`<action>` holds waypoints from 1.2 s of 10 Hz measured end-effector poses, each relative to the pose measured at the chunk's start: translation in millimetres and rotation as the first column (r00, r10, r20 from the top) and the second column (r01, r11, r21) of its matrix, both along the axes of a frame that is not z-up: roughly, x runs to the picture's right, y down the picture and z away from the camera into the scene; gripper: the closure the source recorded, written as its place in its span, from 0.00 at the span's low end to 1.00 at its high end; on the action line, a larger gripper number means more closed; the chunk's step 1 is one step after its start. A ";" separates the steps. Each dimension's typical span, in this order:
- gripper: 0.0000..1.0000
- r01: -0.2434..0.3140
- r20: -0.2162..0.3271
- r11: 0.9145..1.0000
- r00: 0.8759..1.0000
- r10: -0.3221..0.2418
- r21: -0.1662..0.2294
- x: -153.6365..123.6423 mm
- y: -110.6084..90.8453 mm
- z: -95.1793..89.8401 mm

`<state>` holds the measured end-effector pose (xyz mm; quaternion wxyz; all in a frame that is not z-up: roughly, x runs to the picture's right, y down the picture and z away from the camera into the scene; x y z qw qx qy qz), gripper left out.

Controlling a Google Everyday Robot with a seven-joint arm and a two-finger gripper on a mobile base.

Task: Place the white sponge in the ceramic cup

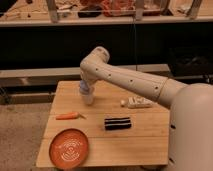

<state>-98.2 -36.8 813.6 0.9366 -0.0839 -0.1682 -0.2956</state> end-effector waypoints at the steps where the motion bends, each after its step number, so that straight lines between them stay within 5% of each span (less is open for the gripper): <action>1: 0.62 0.000 0.001 1.000 1.000 0.000 0.003 -0.1 -0.4 -0.5; 3: 0.62 0.000 0.001 1.000 1.000 0.000 0.006 -0.1 -0.7 -0.6; 6: 0.78 0.000 0.001 1.000 1.000 0.000 0.010 -0.1 -1.2 -0.5; 9: 0.60 0.001 0.003 1.000 1.000 -0.001 0.015 0.6 -1.1 -0.8; 12: 0.54 0.001 0.004 1.000 1.000 -0.001 0.021 0.7 -1.7 -1.2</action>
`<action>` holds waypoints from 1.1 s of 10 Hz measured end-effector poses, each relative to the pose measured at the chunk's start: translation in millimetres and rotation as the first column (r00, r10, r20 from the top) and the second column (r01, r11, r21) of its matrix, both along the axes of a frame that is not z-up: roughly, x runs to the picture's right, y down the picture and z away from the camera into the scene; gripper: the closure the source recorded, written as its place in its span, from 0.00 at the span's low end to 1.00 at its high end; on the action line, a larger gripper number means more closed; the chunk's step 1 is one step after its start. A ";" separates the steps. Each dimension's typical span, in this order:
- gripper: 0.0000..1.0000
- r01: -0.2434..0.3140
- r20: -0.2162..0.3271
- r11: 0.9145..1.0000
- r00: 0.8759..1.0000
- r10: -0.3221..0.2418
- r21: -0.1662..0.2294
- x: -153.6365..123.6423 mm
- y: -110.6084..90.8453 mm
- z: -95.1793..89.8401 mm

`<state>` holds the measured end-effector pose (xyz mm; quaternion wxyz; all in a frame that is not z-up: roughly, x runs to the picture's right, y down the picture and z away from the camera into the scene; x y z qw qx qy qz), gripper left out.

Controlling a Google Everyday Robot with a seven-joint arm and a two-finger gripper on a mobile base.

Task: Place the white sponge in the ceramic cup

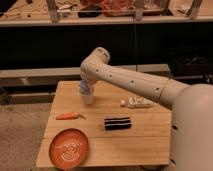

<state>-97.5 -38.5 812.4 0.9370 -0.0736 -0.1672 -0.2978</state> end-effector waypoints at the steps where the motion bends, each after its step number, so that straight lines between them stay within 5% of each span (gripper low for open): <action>1: 0.56 0.000 0.000 1.000 1.000 0.000 0.002 0.3 -0.3 0.2; 3: 0.59 0.000 0.001 1.000 1.000 0.000 0.005 0.0 -0.5 0.5; 8: 0.20 -0.005 0.004 1.000 1.000 0.005 0.014 1.3 -0.2 0.7; 11: 0.20 -0.008 0.005 1.000 1.000 0.008 0.017 1.7 -0.5 0.2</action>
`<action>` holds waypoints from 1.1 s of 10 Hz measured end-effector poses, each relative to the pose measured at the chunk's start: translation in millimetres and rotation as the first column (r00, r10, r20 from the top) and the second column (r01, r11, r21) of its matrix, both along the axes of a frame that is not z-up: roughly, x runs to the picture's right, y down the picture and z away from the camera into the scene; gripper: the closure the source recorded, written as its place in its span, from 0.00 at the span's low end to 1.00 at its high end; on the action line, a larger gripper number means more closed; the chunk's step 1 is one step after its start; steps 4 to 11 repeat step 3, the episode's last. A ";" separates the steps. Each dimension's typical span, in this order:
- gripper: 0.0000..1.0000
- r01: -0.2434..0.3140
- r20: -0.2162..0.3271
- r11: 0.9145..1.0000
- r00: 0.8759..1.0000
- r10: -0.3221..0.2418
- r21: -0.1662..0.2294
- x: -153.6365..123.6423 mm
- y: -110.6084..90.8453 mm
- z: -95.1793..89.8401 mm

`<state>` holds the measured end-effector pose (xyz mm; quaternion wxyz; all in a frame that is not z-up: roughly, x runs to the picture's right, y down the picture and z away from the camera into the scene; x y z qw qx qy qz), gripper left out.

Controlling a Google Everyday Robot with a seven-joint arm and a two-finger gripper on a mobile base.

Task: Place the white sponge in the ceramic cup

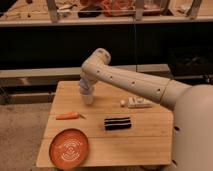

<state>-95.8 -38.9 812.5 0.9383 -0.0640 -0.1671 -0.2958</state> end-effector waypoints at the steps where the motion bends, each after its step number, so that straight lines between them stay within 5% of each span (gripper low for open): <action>1: 0.20 -0.002 -0.001 1.000 1.000 0.002 0.002 1.1 -0.1 0.0; 11: 0.20 -0.005 -0.001 1.000 1.000 0.005 0.006 1.5 -0.1 -0.1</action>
